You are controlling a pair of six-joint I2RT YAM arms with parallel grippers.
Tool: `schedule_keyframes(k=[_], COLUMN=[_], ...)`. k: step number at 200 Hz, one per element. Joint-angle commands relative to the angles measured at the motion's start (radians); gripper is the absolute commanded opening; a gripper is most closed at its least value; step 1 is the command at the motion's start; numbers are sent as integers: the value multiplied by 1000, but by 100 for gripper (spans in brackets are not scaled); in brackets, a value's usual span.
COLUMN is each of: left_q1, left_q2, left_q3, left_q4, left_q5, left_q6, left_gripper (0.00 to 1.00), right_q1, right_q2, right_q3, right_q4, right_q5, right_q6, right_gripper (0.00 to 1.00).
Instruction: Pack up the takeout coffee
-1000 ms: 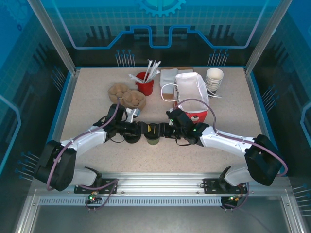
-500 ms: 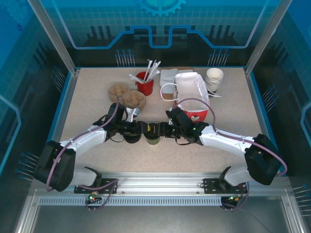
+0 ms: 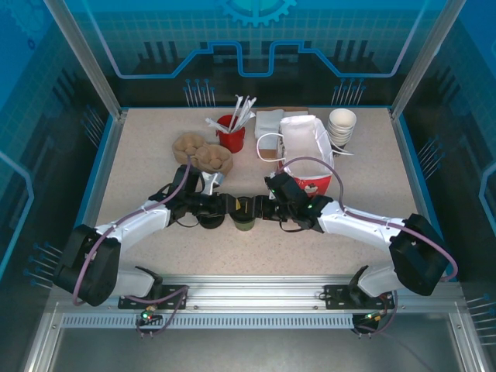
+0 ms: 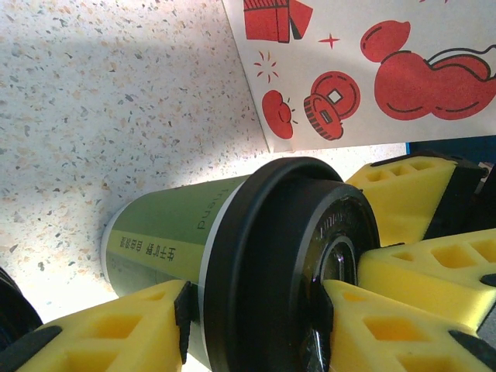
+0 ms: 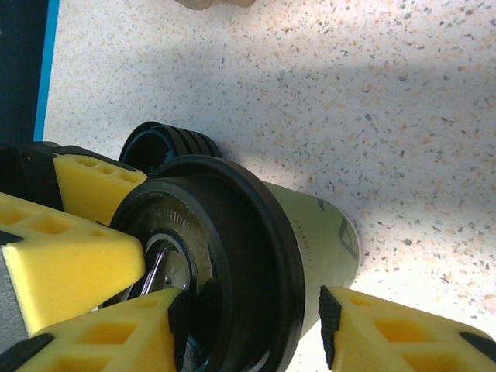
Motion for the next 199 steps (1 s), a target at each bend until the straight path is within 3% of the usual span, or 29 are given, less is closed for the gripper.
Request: schedule_keyframes(k=[1,199], left_q1=[-34,-44], left_q2=[28,-57], left_q3=[-23,90], left_q4=[-91,-187], left_q5=[-41,-48], left_q6=[1,-5], left_gripper=[46,46], right_q1=[4,44], right_q2=[43,51], right_q3=[-70,125], right_q4=[-66,-167], right_q5=[49,66], right_q6=[30,-16], right_gripper=[50,55])
